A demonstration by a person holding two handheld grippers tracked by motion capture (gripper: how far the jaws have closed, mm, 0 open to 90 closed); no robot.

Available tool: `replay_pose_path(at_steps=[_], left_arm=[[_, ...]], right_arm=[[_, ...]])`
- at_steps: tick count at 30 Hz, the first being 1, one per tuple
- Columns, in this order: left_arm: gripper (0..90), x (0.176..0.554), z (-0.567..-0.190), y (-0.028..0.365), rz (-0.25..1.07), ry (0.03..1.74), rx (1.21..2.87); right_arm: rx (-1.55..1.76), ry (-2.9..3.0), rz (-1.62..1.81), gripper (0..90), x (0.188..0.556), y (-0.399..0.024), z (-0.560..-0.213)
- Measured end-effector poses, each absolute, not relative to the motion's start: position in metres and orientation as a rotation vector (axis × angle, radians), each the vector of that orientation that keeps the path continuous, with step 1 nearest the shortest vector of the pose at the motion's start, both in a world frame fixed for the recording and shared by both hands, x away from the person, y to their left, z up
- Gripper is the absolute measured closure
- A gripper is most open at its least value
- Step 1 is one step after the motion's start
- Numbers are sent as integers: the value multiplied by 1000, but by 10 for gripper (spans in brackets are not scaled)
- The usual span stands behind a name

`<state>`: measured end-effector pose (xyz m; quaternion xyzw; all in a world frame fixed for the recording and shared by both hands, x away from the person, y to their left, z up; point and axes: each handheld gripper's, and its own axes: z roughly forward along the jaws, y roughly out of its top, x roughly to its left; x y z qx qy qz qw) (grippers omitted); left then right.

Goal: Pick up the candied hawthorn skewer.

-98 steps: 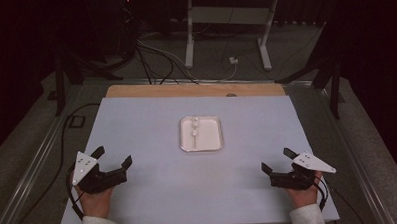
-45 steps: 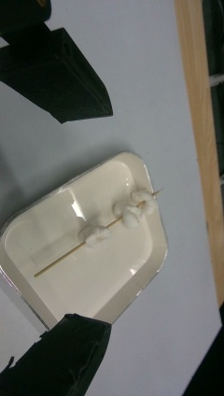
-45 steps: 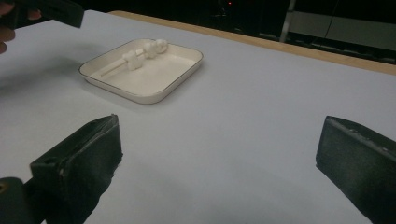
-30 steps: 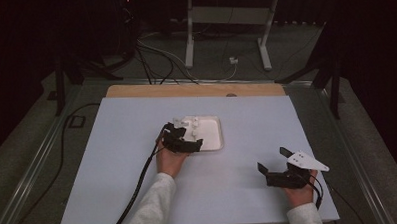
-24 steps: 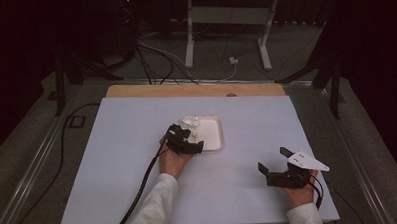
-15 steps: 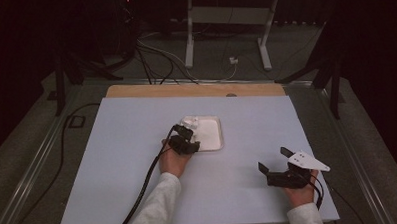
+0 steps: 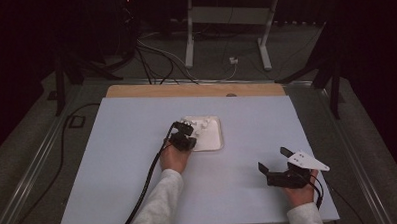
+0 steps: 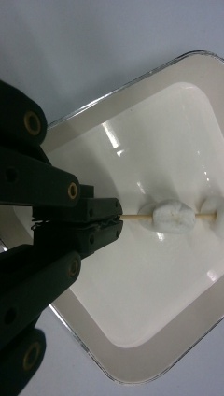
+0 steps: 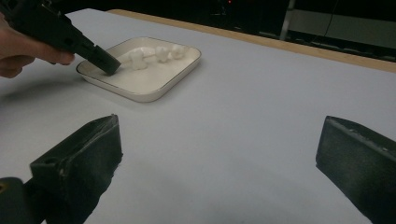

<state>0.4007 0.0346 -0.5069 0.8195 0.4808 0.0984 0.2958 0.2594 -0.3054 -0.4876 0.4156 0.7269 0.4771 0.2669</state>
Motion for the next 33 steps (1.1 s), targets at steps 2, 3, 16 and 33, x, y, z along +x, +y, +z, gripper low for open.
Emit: replay_pose_path(at_steps=[2,3,16,33], left_arm=[[900,401,-507,36,258,1282,2178],[900,401,-507,36,256,1285,2174],[900,389,-492,55,237,1234,2073],[900,368,-467,92,247,1124,1968]], right_arm=[[1123,1961,1288,0,259,-306,-488],[1125,1957,1289,0,259,-306,-487],[1129,1958,1294,0,259,-307,-488],[1173,1964,1349,0,263,-307,-489]])
